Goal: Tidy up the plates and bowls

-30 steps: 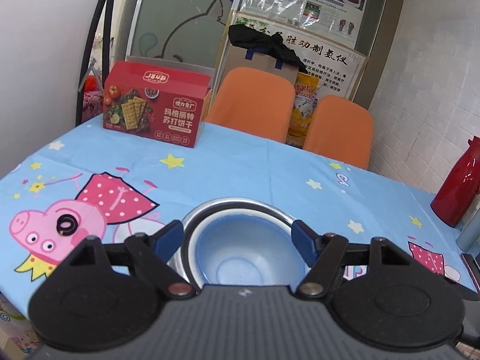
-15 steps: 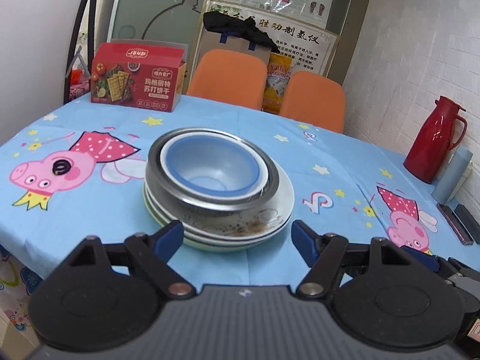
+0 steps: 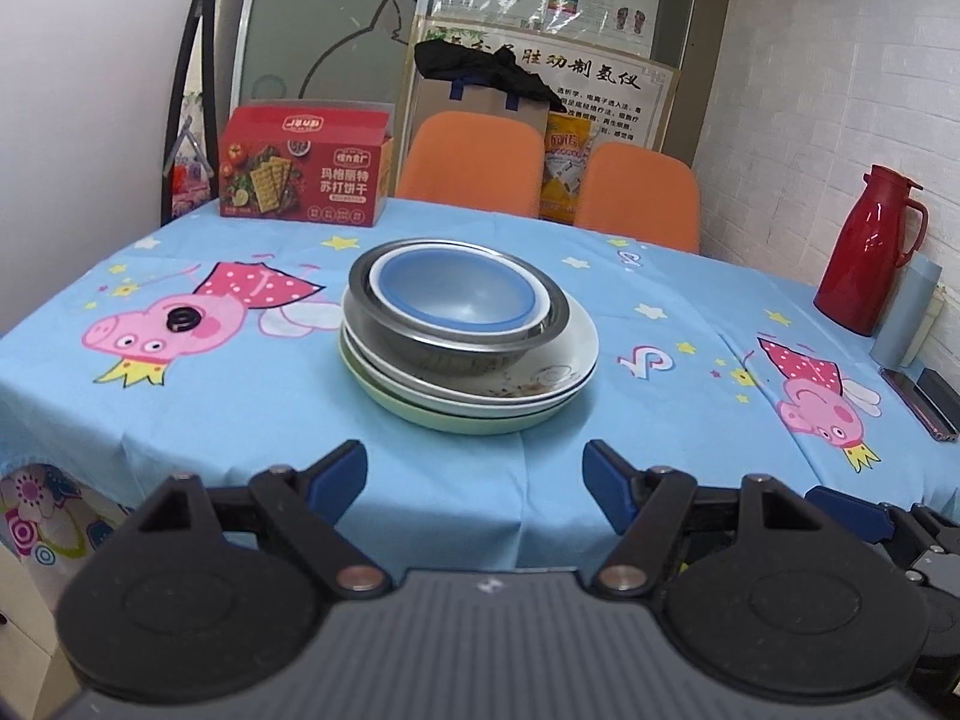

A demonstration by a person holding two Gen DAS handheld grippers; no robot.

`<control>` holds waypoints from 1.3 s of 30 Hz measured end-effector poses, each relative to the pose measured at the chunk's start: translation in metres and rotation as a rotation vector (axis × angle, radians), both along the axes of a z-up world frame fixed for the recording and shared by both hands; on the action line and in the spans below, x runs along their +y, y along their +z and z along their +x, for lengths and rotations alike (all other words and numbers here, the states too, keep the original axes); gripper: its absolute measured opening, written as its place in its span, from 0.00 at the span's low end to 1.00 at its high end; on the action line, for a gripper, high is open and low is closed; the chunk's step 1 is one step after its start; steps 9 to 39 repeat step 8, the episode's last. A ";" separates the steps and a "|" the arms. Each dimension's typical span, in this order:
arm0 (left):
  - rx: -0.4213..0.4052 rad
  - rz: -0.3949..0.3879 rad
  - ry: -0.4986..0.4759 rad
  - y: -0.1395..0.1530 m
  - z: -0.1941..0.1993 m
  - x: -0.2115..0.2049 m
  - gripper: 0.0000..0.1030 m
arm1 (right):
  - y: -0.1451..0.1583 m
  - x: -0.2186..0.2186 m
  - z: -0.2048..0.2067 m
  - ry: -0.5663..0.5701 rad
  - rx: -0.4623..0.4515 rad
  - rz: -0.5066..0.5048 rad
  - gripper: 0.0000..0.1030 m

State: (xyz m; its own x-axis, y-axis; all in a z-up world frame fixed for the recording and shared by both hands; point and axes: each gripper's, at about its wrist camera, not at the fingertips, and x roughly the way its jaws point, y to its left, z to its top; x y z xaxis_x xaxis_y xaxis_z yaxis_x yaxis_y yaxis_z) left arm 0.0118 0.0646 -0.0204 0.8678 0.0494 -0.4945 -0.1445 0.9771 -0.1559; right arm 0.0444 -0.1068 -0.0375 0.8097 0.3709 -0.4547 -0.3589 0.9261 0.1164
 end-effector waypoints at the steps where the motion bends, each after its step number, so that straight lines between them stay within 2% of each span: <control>1: 0.000 0.003 -0.003 0.000 -0.001 -0.001 0.69 | -0.001 -0.001 -0.002 -0.001 -0.003 -0.002 1.00; 6: -0.007 0.032 -0.014 -0.002 -0.003 -0.006 0.69 | -0.004 -0.004 -0.005 -0.006 0.004 0.006 1.00; 39: -0.014 0.032 -0.017 -0.001 -0.006 -0.007 0.69 | -0.005 -0.004 -0.006 -0.010 0.004 0.008 1.00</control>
